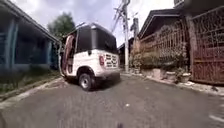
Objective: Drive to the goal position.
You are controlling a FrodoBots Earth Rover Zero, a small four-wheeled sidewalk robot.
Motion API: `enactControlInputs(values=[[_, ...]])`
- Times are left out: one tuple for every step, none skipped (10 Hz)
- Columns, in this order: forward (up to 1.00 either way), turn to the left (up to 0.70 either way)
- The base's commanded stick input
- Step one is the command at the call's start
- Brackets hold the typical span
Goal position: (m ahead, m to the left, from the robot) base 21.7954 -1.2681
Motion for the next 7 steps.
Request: enactControlInputs(values=[[-0.7, 0.0], [-0.7, 0.01], [-0.7, 0.01], [-0.7, 0.02], [-0.7, 0.02], [-0.61, 0.0], [-0.3, 0.0]])
